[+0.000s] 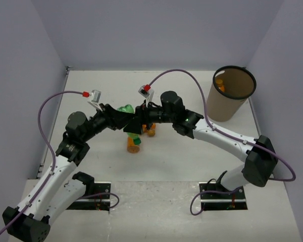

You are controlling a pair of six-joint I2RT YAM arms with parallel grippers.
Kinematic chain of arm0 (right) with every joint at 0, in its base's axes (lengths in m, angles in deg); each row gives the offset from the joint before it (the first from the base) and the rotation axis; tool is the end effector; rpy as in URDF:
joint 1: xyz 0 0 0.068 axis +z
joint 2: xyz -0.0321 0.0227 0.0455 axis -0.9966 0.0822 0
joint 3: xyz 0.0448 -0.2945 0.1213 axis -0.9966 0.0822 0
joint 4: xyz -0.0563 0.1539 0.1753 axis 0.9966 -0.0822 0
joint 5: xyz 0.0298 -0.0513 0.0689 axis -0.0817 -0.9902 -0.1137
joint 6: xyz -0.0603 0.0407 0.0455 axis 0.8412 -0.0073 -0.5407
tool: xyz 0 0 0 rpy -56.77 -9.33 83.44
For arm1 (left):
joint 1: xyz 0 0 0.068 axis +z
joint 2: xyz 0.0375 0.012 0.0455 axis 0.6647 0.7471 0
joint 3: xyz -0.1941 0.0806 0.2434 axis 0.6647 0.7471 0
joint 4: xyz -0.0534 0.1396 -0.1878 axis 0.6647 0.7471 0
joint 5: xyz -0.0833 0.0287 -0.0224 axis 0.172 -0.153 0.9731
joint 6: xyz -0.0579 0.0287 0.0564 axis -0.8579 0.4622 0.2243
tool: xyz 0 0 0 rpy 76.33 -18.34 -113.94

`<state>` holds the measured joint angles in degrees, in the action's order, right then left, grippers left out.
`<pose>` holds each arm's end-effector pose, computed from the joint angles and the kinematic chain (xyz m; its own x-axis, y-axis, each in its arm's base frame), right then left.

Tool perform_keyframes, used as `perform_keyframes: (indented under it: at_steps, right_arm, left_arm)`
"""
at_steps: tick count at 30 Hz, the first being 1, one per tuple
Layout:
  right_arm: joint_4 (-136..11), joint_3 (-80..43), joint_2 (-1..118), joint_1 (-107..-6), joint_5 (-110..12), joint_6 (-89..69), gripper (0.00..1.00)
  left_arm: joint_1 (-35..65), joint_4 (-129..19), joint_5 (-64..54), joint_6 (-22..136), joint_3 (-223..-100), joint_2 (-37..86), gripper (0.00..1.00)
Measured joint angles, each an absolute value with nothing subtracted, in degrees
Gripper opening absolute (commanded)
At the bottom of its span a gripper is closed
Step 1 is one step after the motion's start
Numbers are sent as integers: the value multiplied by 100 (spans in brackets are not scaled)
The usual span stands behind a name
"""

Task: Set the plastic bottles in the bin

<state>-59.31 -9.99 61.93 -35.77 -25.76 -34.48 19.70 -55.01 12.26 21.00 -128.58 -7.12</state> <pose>0.2004 0.2950 0.3820 -0.6459 -0.0759 -0.7597 -0.7501 0.2482 0.6130 0.1373 -0.0902 0.3657 -0.5661 -0.4863 -0.6656 0.4683 0.4748 -0.7452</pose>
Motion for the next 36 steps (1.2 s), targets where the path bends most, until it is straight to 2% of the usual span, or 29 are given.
perform_keyframes:
  at_steps: [1, 3, 4, 5, 6, 8, 9, 12, 16, 19, 22, 27, 32, 33, 35, 36]
  right_arm:
    - [-5841, -1007, 6217, -3564, -2554, -3509, 58]
    - [-5664, -1020, 6267, -3522, -2462, -3603, 45]
    - [-5590, -1020, 6278, -3503, -2427, -3651, 32]
    - [-5540, -1018, 6280, -3500, -2403, -3675, 21]
    - [-5470, -1016, 6280, -3494, -2397, -3697, 0]
    - [-5363, -977, 6276, -3492, -2418, -3721, 0]
    - [-5293, -933, 6262, -3492, -2436, -3732, 0]
    - [-5253, -782, 6188, -3492, -2519, -3745, 0]
    - [-5612, -653, 5904, -3730, -2904, -3679, 0]
    - [-6316, -625, 5338, -4453, -3461, -3518, 0]
    - [-7240, -791, 4719, -5627, -4344, -3297, 1]
    - [-8407, -1890, 4632, -7784, -5647, -2954, 10]
    - [-9120, -3471, 5607, -8895, -6560, -2676, 15]
    - [-9212, -3654, 5799, -9032, -6654, -2657, 17]
    - [-9367, -3866, 6160, -9238, -6799, -2622, 34]
    - [-9456, -3886, 6287, -9306, -6851, -2619, 48]
  left_arm:
    - [1951, -5602, 1259, 2080, -12795, -802, 0]
    - [1953, -5722, 1254, 2072, -12714, -933, 0]
    - [1957, -5777, 1230, 2065, -12672, -999, 0]
    - [1962, -5818, 1221, 2056, -12657, -1029, 6]
    - [1962, -5853, 1208, 2058, -12653, -1047, 31]
    - [1964, -5904, 1169, 2074, -12650, -1073, 65]
    - [1962, -5893, 1160, 2089, -12650, -1080, 100]
    - [1962, -5764, 970, 2157, -12727, -1071, 100]
    - [1907, -4284, -90, 2598, -13824, -774, 100]
    - [1909, -3152, -1388, 2974, -15109, -450, 100]
    - [1914, -2577, -2160, 3315, -15708, -478, 100]
    - [1914, -2013, -2486, 3755, -15529, -758, 100]
    - [1914, -1655, -2348, 4043, -14876, -881, 100]
    - [1914, -1580, -2330, 4098, -14792, -942, 100]
    - [1914, -1460, -2330, 4203, -14733, -1088, 100]
    - [1914, -1438, -2333, 4238, -14731, -1125, 100]
